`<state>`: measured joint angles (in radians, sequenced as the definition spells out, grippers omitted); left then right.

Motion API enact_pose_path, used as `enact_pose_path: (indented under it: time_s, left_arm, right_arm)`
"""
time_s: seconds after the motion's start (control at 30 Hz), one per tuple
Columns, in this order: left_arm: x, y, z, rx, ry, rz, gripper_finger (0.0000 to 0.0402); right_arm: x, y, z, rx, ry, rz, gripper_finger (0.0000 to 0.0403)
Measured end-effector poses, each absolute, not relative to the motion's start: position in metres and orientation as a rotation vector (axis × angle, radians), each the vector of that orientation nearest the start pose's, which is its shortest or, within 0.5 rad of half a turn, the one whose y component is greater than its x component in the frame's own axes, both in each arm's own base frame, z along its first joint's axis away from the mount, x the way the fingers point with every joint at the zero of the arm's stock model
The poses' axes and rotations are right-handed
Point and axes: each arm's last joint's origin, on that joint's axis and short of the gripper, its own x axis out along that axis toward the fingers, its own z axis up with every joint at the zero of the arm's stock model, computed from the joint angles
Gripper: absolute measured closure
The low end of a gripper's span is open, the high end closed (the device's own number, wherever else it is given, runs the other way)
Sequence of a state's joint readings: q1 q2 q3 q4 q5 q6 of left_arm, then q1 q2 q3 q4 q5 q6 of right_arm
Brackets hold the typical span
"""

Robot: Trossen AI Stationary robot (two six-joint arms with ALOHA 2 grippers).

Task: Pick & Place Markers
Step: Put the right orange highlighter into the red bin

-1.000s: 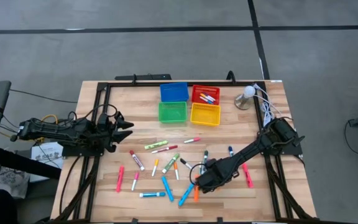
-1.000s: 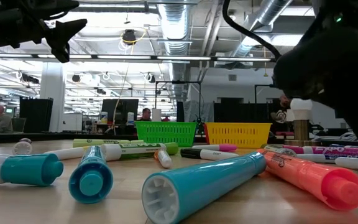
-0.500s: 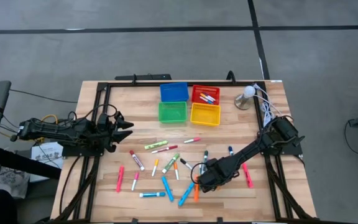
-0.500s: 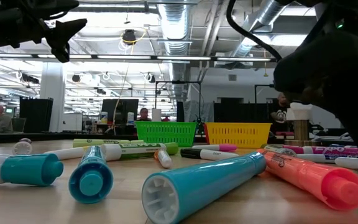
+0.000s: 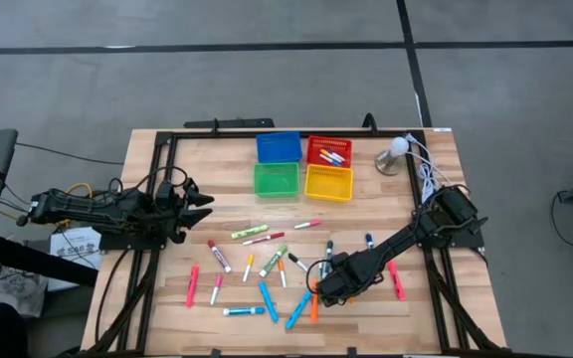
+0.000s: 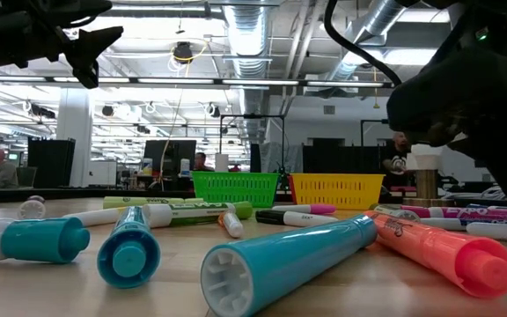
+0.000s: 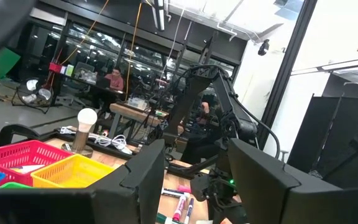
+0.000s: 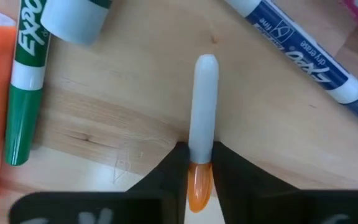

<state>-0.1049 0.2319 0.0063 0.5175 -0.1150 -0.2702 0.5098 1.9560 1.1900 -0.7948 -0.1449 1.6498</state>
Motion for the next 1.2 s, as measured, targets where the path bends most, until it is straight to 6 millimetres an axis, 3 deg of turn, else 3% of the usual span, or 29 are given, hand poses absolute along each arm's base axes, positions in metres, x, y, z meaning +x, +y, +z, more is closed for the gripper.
enact_pose_path:
  time_s: [0.17, 0.33, 0.67, 1.03, 1.2]
  left_arm:
    - [0.107, -0.008, 0.196, -0.3, -0.29, -0.029, 0.0224]
    - [0.107, -0.008, 0.196, -0.3, -0.29, -0.029, 0.0224]
    - [0.107, -0.008, 0.196, -0.301, -0.294, -0.03, 0.0224]
    - [0.107, -0.008, 0.196, -0.301, -0.297, -0.03, 0.0224]
    - [0.107, -0.008, 0.196, -0.301, -0.297, -0.031, 0.0224]
  right_arm:
    - [0.293, 0.175, 0.13, 0.948, 1.526, -0.819, 0.0374]
    - [0.294, 0.183, 0.144, 0.944, 1.52, -0.787, 0.0365]
    - [0.274, 0.183, 0.22, 0.955, 1.257, -0.589, 0.037]
    - [0.25, 0.171, 0.305, 0.711, 0.687, -0.331, 0.0366]
    - [0.244, 0.17, 0.326, 0.622, 0.563, -0.246, 0.036]
